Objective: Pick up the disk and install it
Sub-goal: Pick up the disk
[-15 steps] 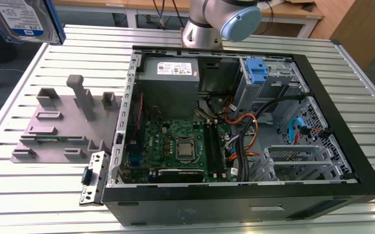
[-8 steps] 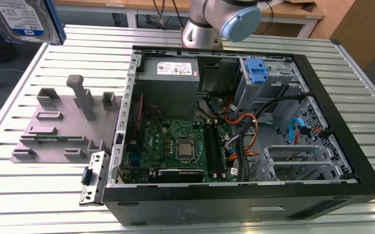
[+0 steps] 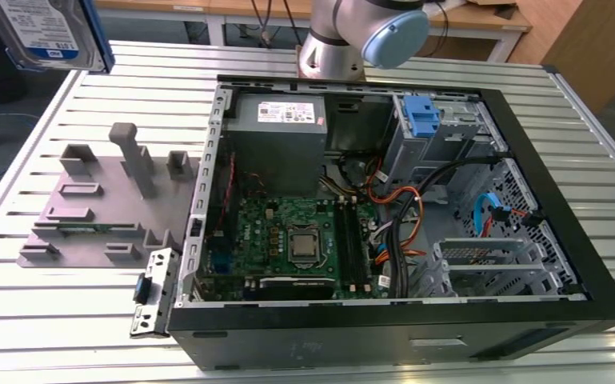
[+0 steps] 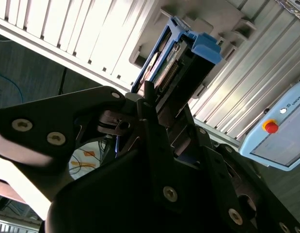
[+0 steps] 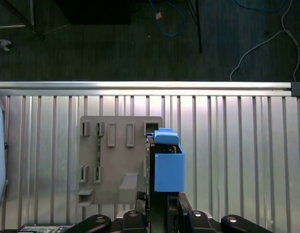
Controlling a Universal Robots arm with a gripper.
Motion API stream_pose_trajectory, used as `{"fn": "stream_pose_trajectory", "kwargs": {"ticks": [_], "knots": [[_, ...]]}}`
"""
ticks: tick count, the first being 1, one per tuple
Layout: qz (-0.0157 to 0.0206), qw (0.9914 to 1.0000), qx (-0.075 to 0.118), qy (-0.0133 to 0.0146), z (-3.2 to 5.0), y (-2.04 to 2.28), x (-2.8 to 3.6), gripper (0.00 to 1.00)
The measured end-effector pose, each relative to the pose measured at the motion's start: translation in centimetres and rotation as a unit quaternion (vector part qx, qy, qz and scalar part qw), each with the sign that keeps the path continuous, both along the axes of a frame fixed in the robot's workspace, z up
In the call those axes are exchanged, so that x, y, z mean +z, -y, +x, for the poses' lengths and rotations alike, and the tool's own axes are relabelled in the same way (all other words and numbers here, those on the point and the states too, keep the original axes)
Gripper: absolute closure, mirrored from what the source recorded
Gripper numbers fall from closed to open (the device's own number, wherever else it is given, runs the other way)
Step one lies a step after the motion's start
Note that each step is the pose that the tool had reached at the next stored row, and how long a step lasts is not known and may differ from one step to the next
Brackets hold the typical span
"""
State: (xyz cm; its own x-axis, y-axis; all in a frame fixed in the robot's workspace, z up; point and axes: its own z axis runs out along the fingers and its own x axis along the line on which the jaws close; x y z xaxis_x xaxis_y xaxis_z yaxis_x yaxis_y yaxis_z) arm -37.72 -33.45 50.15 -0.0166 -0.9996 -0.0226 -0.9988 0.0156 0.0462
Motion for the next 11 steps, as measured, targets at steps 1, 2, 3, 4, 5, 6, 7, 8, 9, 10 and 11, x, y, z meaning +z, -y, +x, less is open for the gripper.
{"fn": "stream_pose_trajectory", "kwargs": {"ticks": [1,2,3,4,5,6,7,8,9,10,11], "knots": [[0.0,1.0,0.0,0.0,0.14,0.0,0.0,0.65],[0.0,1.0,0.0,0.0,0.27,0.0,0.0,0.65],[0.0,1.0,0.0,0.0,0.43,0.0,0.0,0.65],[0.0,1.0,0.0,0.0,0.58,-0.01,0.0,0.65],[0.0,1.0,0.0,0.0,0.74,-0.01,0.0,0.65],[0.0,1.0,0.0,0.0,0.89,-0.01,0.0,0.65],[0.0,1.0,0.0,-0.0001,1.04,-0.01,0.01,0.65],[0.0,1.0,0.0,0.0,1.18,0.0,0.0,0.65],[0.0,1.0,0.0,-0.0001,1.3,0.0,0.0,0.65],[0.0,1.0,0.0,0.0,1.4,-0.01,0.0,0.65],[0.0,1.0,0.0,0.0,1.51,-0.01,0.0,0.65]]}}
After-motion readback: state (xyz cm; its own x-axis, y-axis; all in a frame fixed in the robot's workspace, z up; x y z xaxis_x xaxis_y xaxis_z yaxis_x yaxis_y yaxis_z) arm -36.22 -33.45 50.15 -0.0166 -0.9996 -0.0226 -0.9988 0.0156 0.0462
